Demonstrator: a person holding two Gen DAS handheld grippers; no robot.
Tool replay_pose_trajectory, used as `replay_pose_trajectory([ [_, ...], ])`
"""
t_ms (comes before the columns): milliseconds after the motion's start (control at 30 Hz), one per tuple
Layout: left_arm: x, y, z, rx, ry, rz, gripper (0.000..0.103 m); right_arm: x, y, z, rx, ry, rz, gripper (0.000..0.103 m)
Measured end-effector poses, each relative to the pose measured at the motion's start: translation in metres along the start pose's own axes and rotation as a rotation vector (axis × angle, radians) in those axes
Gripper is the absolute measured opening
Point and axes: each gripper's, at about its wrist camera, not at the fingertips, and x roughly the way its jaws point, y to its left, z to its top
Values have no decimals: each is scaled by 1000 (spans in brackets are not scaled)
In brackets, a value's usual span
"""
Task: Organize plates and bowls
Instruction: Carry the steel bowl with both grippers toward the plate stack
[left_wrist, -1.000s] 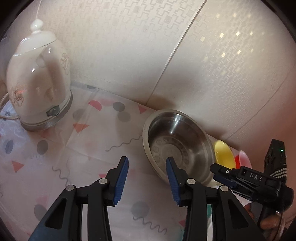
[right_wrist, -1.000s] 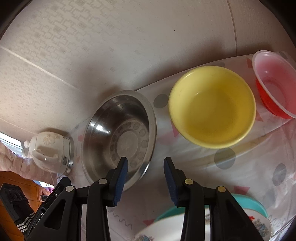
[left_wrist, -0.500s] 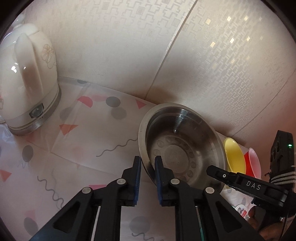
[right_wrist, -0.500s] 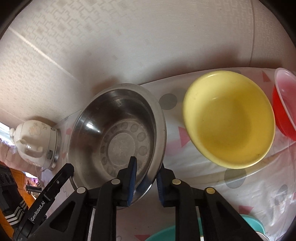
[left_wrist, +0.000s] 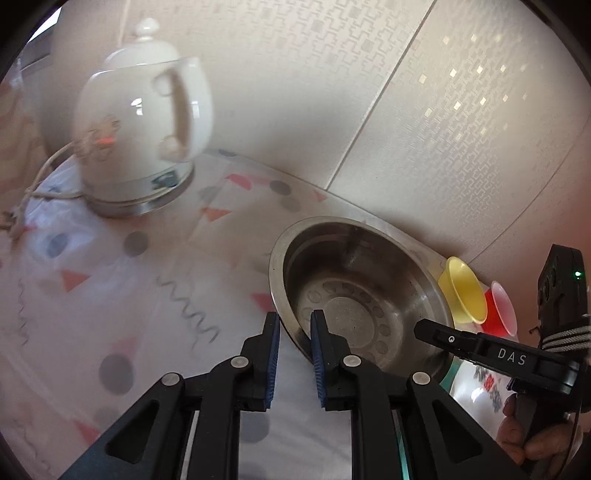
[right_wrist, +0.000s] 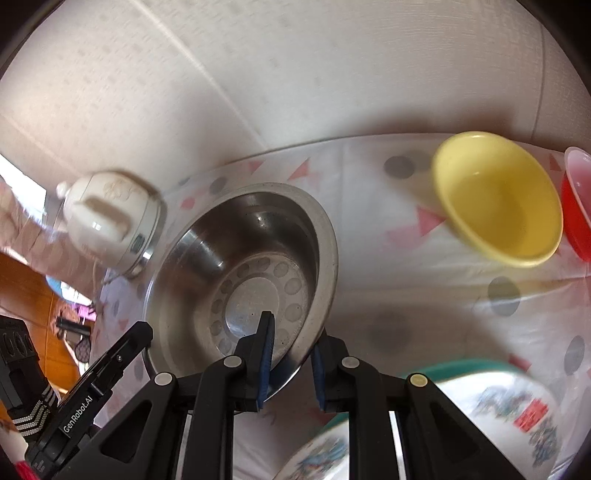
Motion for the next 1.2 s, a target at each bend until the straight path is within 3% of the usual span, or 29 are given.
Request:
replay_pose_trajectory([
  [500,-77,41,-63,-45,-55,42,17,-14,53,-75,-128,41,67,19],
  [933,-89,59,-101,-88,-22,54,17,-14,63,-116,-196,83,51,20],
  [1200,-92,60,-106,-95,-24,61,17,-18,66,-121,-229,77,18,31],
])
